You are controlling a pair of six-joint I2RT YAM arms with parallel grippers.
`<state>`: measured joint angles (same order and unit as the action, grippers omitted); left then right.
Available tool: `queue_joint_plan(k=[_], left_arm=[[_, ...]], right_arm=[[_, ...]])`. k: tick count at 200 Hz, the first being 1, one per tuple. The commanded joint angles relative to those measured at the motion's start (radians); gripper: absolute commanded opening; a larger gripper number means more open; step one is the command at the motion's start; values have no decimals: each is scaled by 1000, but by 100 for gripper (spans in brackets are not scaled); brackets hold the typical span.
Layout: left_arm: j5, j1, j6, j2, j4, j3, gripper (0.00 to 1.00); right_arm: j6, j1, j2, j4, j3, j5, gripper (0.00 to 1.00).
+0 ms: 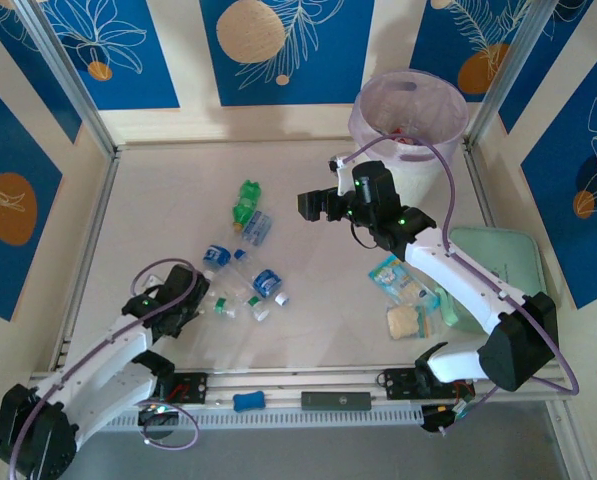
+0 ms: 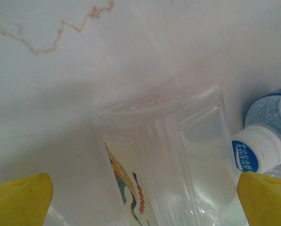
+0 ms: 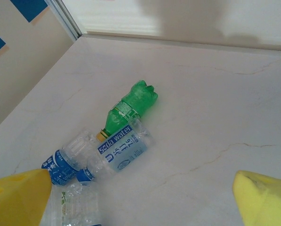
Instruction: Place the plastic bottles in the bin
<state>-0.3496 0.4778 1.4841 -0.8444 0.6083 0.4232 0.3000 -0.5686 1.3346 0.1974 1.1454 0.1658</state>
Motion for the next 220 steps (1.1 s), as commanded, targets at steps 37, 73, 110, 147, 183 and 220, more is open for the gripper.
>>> queue_joint_plan(k=[37, 73, 110, 147, 183, 220], left_arm=[[-24, -10, 66, -98, -142, -37, 97], [-52, -13, 60, -126, -163, -40, 83], [-83, -18, 54, -101, -159, -56, 57], [-126, -22, 11, -32, -121, -44, 48], [-158, -23, -187, 57, -156, 31, 46], [-79, -22, -398, 53, -329, 125, 47]], right_arm=[[3, -6, -26, -2, -20, 37, 99], [-5, -5, -39, 5, -23, 48, 99], [-1, -4, -50, 9, -32, 54, 99], [8, -5, -46, -9, -39, 9, 99], [24, -7, -25, -42, -39, -123, 99], [70, -26, 1, -130, -58, -266, 99]])
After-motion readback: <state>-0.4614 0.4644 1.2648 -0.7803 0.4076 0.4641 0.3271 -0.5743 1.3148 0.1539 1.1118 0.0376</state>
